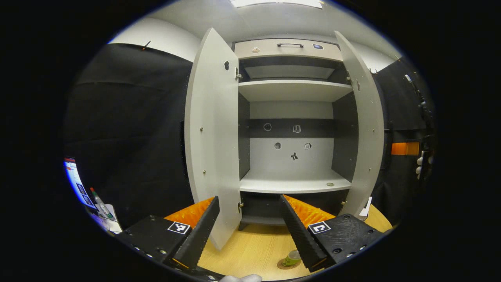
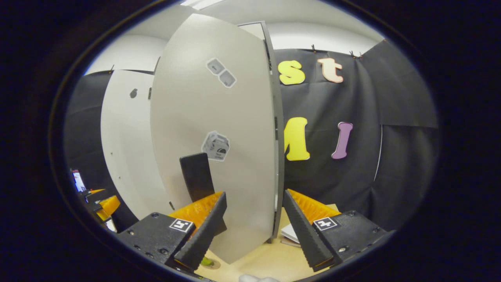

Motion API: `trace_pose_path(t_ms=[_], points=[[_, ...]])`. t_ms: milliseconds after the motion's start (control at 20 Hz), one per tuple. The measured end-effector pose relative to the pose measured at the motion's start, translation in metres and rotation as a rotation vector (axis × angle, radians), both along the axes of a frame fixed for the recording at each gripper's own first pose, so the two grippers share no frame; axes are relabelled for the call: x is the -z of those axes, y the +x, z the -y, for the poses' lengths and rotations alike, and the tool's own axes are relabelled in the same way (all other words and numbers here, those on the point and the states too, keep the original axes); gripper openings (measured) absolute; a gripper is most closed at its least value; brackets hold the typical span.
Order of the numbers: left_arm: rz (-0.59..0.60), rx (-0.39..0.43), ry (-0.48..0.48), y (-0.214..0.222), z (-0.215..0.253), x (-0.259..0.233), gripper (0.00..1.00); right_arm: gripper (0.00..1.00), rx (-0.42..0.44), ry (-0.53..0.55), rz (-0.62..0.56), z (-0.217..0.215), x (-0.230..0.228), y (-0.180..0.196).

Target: Grasp the bottle in the cabinet with the left hand and place it on the coaster, then close the right door with the right hand and the left door with the left hand.

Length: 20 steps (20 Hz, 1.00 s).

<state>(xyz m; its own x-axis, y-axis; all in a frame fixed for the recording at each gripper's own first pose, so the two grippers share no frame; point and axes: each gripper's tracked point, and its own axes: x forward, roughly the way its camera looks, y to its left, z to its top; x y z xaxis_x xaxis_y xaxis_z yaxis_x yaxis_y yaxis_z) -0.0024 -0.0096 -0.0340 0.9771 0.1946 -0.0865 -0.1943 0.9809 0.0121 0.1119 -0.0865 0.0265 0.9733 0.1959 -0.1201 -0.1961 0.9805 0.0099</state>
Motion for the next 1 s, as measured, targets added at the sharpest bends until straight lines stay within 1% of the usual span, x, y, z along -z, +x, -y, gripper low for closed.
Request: trace_pose_path(t_ms=[50, 100, 200, 250, 350, 550, 600, 650, 700, 750, 800, 850, 1000], points=[[0.001, 0.004, -0.001, 0.0, -0.001, 0.0, 0.94, 0.97, -0.005, -0.001, -0.007, -0.005, 0.002, 0.002], [0.0, 0.007, -0.002, 0.0, -0.002, 0.0, 0.94, 0.93, -0.014, 0.008, -0.005, -0.011, 0.002, 0.003], [0.0, 0.012, -0.004, -0.001, -0.005, 0.001, 0.94, 1.0, -0.038, 0.018, -0.005, -0.024, 0.004, 0.006], [-0.001, 0.015, -0.005, -0.001, -0.006, 0.001, 0.94, 0.97, -0.056, 0.024, 0.001, -0.031, 0.002, 0.006], [0.001, 0.021, -0.004, -0.002, -0.008, 0.0, 0.94, 0.97, -0.08, 0.027, 0.012, -0.043, 0.0, 0.003], [0.009, 0.03, -0.007, -0.004, -0.015, -0.003, 0.93, 0.97, -0.065, 0.006, 0.069, -0.047, -0.011, -0.01], [0.009, 0.038, -0.014, -0.004, -0.016, -0.003, 0.94, 0.93, -0.063, 0.001, 0.075, -0.048, -0.01, -0.014], [0.011, 0.038, -0.018, -0.004, -0.018, -0.004, 0.9, 0.93, -0.06, -0.001, 0.076, -0.048, -0.009, -0.018], [0.013, 0.04, -0.019, -0.005, -0.02, -0.004, 0.94, 0.97, -0.06, -0.003, 0.077, -0.05, -0.008, -0.022], [0.012, 0.046, -0.022, -0.004, -0.021, -0.003, 0.93, 0.97, -0.052, -0.002, 0.079, -0.048, -0.006, -0.026], [0.015, 0.053, -0.022, -0.004, -0.022, -0.004, 0.94, 0.93, -0.043, -0.004, 0.075, -0.048, -0.002, -0.03], [0.018, 0.058, -0.019, -0.005, -0.024, -0.005, 0.94, 0.97, -0.035, -0.005, 0.069, -0.047, 0.001, -0.034], [0.024, 0.075, -0.007, -0.004, -0.033, -0.008, 0.94, 0.97, -0.012, 0.003, 0.048, -0.047, 0.013, -0.045]])
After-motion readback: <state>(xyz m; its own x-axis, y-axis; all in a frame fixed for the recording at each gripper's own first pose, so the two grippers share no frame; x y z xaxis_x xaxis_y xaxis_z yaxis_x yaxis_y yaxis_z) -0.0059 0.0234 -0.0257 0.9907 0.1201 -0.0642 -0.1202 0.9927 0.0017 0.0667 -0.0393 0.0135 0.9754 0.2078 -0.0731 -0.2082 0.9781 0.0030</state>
